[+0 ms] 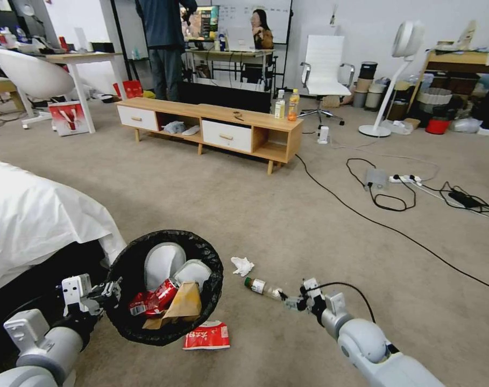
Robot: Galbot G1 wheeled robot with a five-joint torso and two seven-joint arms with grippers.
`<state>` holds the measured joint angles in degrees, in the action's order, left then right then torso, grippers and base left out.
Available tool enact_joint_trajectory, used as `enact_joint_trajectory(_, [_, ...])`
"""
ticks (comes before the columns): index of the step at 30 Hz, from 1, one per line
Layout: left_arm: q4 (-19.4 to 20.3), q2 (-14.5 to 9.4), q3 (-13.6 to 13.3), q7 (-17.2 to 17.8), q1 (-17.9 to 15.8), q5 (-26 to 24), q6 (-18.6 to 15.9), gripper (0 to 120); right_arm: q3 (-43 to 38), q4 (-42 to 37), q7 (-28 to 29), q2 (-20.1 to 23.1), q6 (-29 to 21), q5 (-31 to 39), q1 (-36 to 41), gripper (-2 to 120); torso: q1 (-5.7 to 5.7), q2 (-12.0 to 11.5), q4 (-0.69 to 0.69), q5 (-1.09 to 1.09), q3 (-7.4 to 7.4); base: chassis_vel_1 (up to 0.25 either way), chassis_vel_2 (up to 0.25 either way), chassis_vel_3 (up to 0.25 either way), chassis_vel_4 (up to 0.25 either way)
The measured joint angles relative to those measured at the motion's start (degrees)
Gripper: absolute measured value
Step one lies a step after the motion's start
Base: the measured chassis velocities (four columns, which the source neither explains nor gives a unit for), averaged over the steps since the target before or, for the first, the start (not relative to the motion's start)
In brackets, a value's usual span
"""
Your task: Pick up the trash bin and place the garbage on the floor into it.
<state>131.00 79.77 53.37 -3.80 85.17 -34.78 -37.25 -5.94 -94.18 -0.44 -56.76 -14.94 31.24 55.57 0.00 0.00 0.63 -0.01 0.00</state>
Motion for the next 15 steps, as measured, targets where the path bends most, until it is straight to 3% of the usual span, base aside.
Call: enact_joint_trajectory(15, [0.5,0.7,-0.1,0.0,0.3,0.1,0.3,5,7.8,9.3,-2.6,-1.4,0.7,-6.4,-0.5,100,0.0,0.0,-0.03,0.01,0.0,0.015,0.014,0.014,0.013])
